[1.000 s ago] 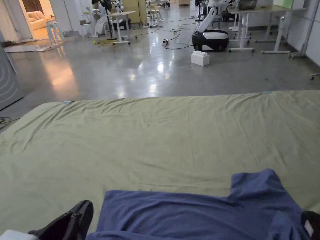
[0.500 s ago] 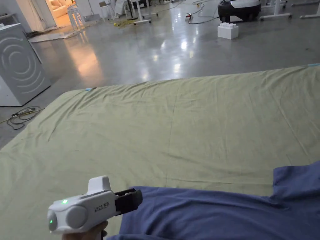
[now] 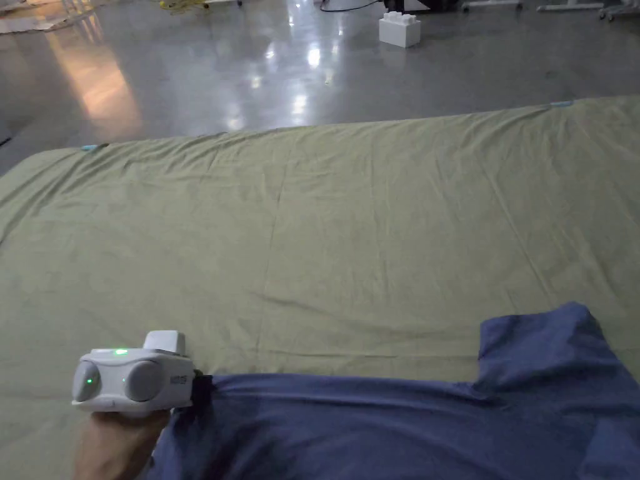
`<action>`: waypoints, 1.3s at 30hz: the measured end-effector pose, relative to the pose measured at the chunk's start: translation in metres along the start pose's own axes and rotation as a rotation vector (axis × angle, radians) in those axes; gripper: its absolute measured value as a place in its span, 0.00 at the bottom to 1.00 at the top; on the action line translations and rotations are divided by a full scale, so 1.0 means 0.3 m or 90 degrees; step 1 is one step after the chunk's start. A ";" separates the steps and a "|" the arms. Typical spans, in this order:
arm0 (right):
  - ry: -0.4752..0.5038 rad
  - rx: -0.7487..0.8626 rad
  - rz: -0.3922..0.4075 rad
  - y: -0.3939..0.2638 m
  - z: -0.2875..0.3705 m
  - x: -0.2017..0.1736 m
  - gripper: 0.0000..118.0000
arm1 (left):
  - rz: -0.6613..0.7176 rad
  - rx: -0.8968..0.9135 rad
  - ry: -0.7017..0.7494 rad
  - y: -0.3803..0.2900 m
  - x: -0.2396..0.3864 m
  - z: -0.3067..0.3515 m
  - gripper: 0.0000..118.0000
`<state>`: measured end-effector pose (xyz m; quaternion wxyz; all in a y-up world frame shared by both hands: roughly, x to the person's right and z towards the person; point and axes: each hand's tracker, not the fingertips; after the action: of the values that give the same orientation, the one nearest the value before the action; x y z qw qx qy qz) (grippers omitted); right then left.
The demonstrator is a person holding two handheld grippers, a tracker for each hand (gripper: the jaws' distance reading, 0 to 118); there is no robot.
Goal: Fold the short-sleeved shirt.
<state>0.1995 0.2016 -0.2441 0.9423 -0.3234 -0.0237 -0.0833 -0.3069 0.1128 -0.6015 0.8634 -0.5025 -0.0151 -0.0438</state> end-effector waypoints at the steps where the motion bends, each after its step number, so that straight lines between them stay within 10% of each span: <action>1: 0.004 0.000 -0.009 0.025 -0.028 0.010 0.00 | 0.005 -0.013 -0.004 0.003 -0.010 -0.018 0.18; 5: 0.017 -0.074 -0.021 0.212 -0.260 0.082 0.11 | 0.053 -0.049 -0.027 0.025 -0.028 -0.029 0.18; 8: 0.023 -0.212 -0.026 0.368 -0.494 0.137 0.61 | 0.013 -0.056 -0.026 0.024 -0.011 -0.019 0.18; 14: -0.086 -0.247 0.059 0.461 -0.819 0.172 0.68 | -0.003 -0.074 -0.030 0.037 0.002 0.001 0.18; 17: -0.128 -0.305 0.115 0.415 -0.923 0.163 0.63 | -0.011 -0.069 -0.030 0.028 0.004 0.007 0.18; 23: -0.066 -0.306 0.106 0.372 -0.915 0.107 0.02 | -0.015 -0.053 -0.022 0.023 0.018 0.028 0.17; 39: 0.028 -0.068 0.006 0.223 -0.074 0.130 0.01 | 0.063 0.149 -0.226 -0.497 -0.262 0.704 0.06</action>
<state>0.2493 0.2345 -0.2982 0.9244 -0.3714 0.0033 -0.0872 -0.3948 0.2279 -0.3735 0.9006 -0.3990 -0.1473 0.0902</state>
